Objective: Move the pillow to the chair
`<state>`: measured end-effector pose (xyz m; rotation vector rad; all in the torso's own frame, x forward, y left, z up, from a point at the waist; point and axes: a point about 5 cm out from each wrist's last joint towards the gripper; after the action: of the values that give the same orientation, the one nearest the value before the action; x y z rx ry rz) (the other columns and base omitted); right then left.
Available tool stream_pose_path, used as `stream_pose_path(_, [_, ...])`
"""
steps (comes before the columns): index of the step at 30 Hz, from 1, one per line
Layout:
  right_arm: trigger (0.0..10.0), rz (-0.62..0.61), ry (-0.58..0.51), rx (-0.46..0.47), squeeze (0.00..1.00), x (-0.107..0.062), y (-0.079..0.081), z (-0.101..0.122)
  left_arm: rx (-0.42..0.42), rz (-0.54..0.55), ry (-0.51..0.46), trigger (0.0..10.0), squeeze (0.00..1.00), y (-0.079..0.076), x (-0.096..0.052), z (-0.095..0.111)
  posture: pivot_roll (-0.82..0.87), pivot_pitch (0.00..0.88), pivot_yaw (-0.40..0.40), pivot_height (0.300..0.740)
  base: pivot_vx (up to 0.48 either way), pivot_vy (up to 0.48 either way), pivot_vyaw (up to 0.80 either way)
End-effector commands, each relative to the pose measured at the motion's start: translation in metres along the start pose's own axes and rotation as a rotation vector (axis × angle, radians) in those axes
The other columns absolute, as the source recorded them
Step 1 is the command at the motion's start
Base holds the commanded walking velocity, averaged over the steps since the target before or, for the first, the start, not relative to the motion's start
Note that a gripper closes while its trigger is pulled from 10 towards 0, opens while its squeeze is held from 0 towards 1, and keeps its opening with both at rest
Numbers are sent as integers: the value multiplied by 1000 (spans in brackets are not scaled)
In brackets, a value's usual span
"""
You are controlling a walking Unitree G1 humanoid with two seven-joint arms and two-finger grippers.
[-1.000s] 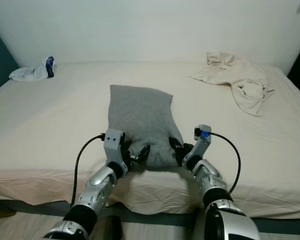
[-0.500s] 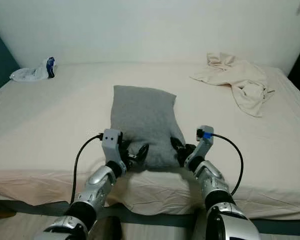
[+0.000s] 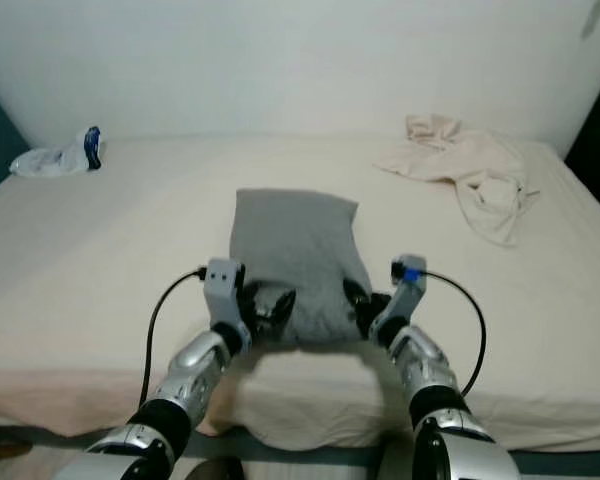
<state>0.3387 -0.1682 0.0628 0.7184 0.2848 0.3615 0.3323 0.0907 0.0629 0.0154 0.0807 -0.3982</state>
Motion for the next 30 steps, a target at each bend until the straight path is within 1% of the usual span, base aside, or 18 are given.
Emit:
stream_pose_path(1, [0, -1, -30, -22, 0, -1, 0, 2, 11, 26, 14, 10000, 0, 7, -4, -4, -71, 0, 58, 635, 0, 0, 0])
stream_pose_path(6, [0, -12, -13, -35, 0, -2, -2, -2, 9, 29, 33, 10000, 0, 7, -6, -9, -69, 0, 55, 655, 0, 0, 0])
stream_pose_path(7, [3961, -16, -10, -33, 0, -2, -2, -3, 7, 30, 38, 10000, 0, 7, -7, -11, -68, 0, 54, 660, 0, 0, 0])
stream_pose_path(8, [10000, -20, -9, -34, 0, -3, -3, -3, 5, 31, 41, 10000, 0, 6, -8, -12, -69, 0, 53, 665, 0, 0, 0])
stream_pose_path(13, [10000, -28, -7, -42, 0, -3, -3, -4, -2, 30, 51, 10000, 0, 5, -8, -14, -70, 0, 50, 685, 0, 0, 0])
stream_pose_path(16, [10000, -33, -3, -51, 0, -3, -4, -4, -16, 42, 96, 10000, 0, 5, -9, -19, -71, 0, 49, 700, 0, 0, 0])
stream_pose_path(20, [10000, -33, -2, -53, 0, -3, -4, -4, -18, 45, 111, 10000, 0, 5, -9, -22, -71, 0, 47, 705, 0, 0, 0])
stream_pose_path(21, [10000, -32, 0, -56, 0, -3, -4, -4, 1, 43, 156, 10000, 0, 3, -11, -27, -70, 0, 44, 715, -480, 0, 0])
stream_pose_path(23, [10000, -32, 1, -57, 0, -3, -4, -4, 11, 47, 166, 10000, 0, 3, -11, -28, -69, 0, 43, 720, -480, 0, 0])
stream_pose_path(27, [10000, -31, 2, -58, 0, -3, -4, -4, 4, 53, 158, 10000, 0, 3, -12, -28, -69, 0, 42, 725, -421, 0, 0])
stream_pose_path(30, [10000, -25, 6, -61, 0, -3, -3, -6, -5, 65, 151, 10000, 0, 4, -13, -28, -69, 0, 40, 735, 0, 0, 0])
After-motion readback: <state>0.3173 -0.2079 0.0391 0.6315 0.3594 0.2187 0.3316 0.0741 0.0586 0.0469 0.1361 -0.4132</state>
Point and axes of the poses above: a point about 5 cm out from each wrist's last joint towards the gripper, its own x axis pointing out of the wrist towards the gripper, its own z axis along the axis of the wrist's last joint, y = z × x, and after that the axes turned 15 degrees about x, right-handed
